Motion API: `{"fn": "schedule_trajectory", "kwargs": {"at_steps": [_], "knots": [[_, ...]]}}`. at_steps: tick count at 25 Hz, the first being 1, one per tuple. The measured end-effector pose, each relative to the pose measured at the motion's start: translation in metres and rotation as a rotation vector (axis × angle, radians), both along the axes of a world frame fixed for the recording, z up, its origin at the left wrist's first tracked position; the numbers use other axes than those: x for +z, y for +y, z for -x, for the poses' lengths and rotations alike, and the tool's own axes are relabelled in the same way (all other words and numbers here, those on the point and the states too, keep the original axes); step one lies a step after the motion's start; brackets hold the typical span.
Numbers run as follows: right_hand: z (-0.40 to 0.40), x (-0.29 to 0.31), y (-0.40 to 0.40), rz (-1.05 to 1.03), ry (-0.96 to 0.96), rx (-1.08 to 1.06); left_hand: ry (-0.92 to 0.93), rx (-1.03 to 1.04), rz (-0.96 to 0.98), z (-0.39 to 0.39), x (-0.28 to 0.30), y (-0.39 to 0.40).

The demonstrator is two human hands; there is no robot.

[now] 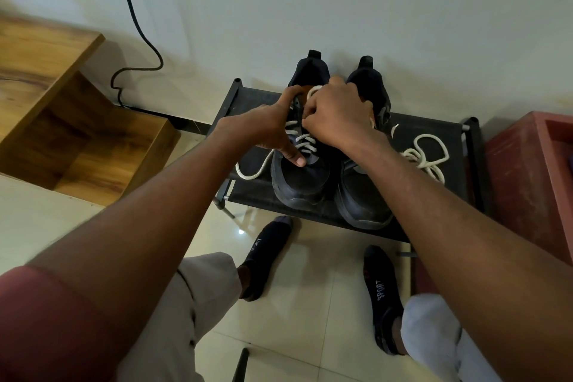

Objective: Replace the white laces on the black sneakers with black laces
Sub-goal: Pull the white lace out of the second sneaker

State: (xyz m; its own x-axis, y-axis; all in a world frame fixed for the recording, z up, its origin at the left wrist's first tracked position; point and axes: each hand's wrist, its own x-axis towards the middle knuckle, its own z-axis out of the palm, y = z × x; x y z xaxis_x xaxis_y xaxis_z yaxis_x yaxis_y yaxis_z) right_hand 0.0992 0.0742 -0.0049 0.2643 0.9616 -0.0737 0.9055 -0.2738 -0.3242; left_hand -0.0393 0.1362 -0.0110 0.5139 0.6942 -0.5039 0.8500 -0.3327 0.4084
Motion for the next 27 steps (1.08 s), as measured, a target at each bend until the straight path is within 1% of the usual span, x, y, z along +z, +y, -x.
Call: {"fn": "schedule_trajectory", "kwargs": {"at_steps": [2,3,4,6,7,8,9,10,11,13,14,15,17,19,21,24,27], "knots": [[0.006,-0.008,-0.009,-0.186,0.024,-0.087,-0.010,0.010,0.011,0.002,0.001,0.000],[0.004,-0.006,-0.009,-0.288,0.079,-0.148,-0.012,0.014,0.011,0.003,0.001,-0.001],[-0.002,0.002,-0.004,-0.415,0.171,-0.223,-0.011,0.020,0.010,0.005,0.001,-0.001],[-0.028,0.041,0.012,-0.762,0.456,-0.374,-0.008,0.019,0.005,0.007,0.000,0.000],[-0.046,0.061,0.019,-0.934,0.598,-0.391,-0.007,0.016,0.000,0.008,-0.001,0.001],[-0.062,0.072,0.020,-1.017,0.707,-0.365,-0.006,0.010,-0.006,0.007,-0.002,0.001],[-0.072,0.075,0.015,-1.003,0.769,-0.341,-0.003,-0.002,-0.010,0.005,-0.002,0.001],[-0.076,0.071,0.006,-0.884,0.759,-0.336,0.003,-0.014,-0.010,0.002,-0.002,0.001],[-0.075,0.060,-0.003,-0.691,0.679,-0.317,0.012,-0.026,-0.010,0.001,-0.001,0.002],[-0.070,0.033,-0.018,-0.282,0.387,-0.174,0.012,-0.074,-0.036,0.001,0.000,0.007],[-0.066,0.024,-0.022,-0.162,0.272,-0.086,0.009,-0.106,-0.087,0.002,0.000,0.008],[-0.061,0.020,-0.025,-0.096,0.197,-0.028,0.015,-0.141,-0.165,0.003,0.000,0.007],[-0.055,0.019,-0.027,-0.067,0.084,-0.005,0.009,-0.205,-0.321,0.001,0.005,0.005],[-0.047,0.020,-0.030,-0.075,-0.015,-0.016,-0.070,-0.232,-0.383,0.001,0.011,0.000],[-0.044,0.024,-0.034,-0.022,-0.071,0.006,-0.142,-0.224,-0.350,0.001,0.015,-0.005],[-0.046,0.031,-0.048,0.092,-0.188,0.134,-0.157,-0.166,-0.226,-0.002,0.011,-0.012],[-0.036,0.028,-0.060,0.017,-0.184,0.244,-0.140,-0.185,-0.229,-0.006,0.008,-0.010]]}}
